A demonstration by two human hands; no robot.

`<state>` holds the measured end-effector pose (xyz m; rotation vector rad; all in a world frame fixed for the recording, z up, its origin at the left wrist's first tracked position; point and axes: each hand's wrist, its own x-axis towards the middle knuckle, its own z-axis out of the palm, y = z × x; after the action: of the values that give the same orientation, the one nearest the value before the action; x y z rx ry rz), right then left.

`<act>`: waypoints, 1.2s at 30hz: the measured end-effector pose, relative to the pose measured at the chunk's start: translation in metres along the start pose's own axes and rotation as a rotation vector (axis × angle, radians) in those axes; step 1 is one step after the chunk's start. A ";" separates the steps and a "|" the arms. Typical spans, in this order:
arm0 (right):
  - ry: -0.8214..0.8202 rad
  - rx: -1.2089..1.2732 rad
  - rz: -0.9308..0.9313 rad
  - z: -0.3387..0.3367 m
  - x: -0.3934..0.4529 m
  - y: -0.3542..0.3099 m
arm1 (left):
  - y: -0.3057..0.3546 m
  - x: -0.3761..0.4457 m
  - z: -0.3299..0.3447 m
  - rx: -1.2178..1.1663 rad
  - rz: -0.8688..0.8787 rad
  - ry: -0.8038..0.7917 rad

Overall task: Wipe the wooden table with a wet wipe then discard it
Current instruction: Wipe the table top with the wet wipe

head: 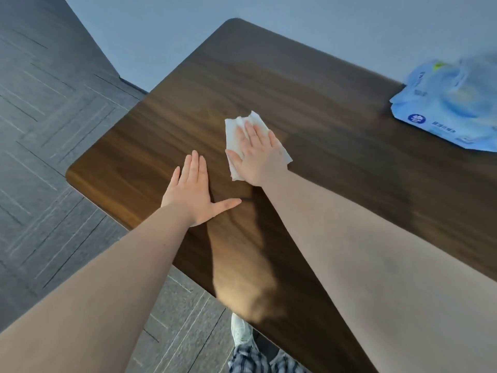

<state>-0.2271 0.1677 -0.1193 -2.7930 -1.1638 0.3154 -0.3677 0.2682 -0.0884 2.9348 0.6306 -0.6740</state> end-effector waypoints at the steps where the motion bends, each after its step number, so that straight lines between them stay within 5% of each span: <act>1: -0.001 0.016 0.036 -0.001 -0.014 0.011 | 0.002 -0.002 -0.002 0.022 0.017 0.000; 7: -0.050 0.064 0.281 -0.008 -0.101 0.100 | 0.049 -0.012 -0.013 0.123 0.211 0.032; 23: 0.020 0.149 1.058 -0.011 -0.378 0.327 | 0.322 -0.046 0.003 0.206 0.781 0.015; 36: 0.051 0.190 1.328 -0.003 -0.488 0.390 | 0.381 -0.056 0.020 0.303 0.768 -0.031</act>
<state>-0.2918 -0.4536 -0.1089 -2.8704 0.8310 0.3732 -0.2673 -0.1045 -0.0934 3.0382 -0.6421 -0.7438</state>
